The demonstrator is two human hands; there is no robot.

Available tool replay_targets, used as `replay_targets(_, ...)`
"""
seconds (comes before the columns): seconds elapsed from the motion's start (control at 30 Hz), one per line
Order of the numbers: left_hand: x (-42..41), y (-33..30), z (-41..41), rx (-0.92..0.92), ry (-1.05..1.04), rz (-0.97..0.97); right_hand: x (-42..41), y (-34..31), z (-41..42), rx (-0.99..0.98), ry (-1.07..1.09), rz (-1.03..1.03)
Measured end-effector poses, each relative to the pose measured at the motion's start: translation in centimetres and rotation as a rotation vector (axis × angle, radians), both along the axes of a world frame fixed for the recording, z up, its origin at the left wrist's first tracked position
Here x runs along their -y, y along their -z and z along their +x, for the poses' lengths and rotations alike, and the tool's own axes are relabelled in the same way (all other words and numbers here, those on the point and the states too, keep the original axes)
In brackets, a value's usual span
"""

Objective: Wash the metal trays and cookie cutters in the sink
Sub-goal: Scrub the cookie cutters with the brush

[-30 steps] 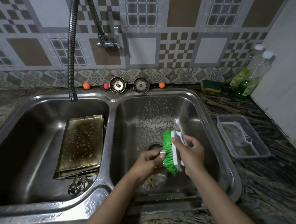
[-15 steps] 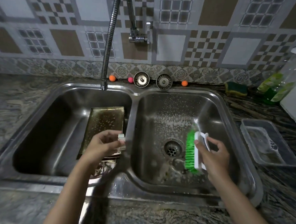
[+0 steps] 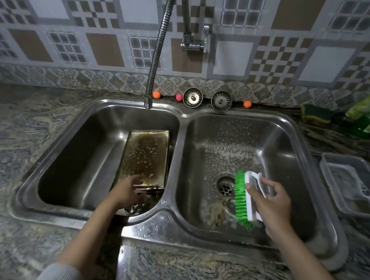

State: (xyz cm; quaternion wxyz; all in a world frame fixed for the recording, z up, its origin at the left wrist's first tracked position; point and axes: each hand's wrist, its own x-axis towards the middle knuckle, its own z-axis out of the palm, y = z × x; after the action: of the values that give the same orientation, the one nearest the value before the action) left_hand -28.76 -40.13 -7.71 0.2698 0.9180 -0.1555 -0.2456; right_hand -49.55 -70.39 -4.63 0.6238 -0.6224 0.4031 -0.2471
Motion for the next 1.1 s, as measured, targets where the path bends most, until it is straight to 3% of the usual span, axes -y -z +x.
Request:
replay_targets(0.1, 2.5, -2.5, -1.4, 0.077, -0.112, -0.299, 1.1, 0.5, -0.4, -0.031, 0.040, -0.014)
replay_targets(0.23, 9.2, -4.2, -4.2, 0.077, 0.086, -0.436, 3.2, 0.1, -1.5, -0.029, 0.107, 0.000)
replay_targets(0.37, 17.5, -1.7, -6.6, 0.044, 0.406, -0.277, 4.8, -1.1, -2.3, 0.017, 0.180, 0.026)
replay_targets(0.53, 24.2, 4.3, -8.3, 0.043, 0.667, 0.080, 6.2, -1.8, -3.4, 0.064, 0.215, 0.022)
replay_targets(0.73, 27.8, 8.0, -9.5, 0.127, 0.850, 0.299, 8.0, -1.7, -4.5, 0.043, 0.187, -0.041)
replay_targets(0.87, 28.6, 8.5, -9.4, 0.154, 0.901, 0.318, 9.6, -3.1, -5.1, 0.054, 0.184, -0.063)
replay_targets(1.0, 29.0, 7.2, -8.4, 0.126, 0.791, 0.100, 13.3, -5.8, -6.2, 0.092, 0.233, -0.216)
replay_targets(1.1, 29.6, 5.5, -7.6, 0.121, 0.689, -0.151, 17.6, -7.4, -6.9, -0.079, 0.204, -0.414)
